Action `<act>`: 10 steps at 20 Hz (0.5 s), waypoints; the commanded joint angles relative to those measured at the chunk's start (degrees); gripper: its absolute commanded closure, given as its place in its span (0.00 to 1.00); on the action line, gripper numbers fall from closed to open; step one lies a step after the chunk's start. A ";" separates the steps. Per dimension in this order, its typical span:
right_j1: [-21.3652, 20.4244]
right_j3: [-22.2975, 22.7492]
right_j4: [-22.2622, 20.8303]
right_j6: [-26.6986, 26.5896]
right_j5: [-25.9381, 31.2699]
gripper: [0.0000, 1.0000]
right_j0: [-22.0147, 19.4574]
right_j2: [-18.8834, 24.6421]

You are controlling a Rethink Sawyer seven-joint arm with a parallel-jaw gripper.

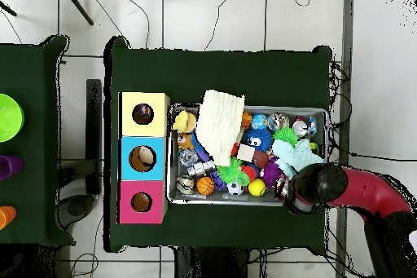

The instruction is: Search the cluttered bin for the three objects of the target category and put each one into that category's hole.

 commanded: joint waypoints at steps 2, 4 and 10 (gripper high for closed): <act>-1.77 -2.44 2.00 -7.80 5.21 0.00 0.54 2.24; -1.60 -2.22 2.03 -7.53 4.27 0.00 0.44 2.25; -0.68 -2.13 1.44 -7.13 0.91 0.00 0.12 2.28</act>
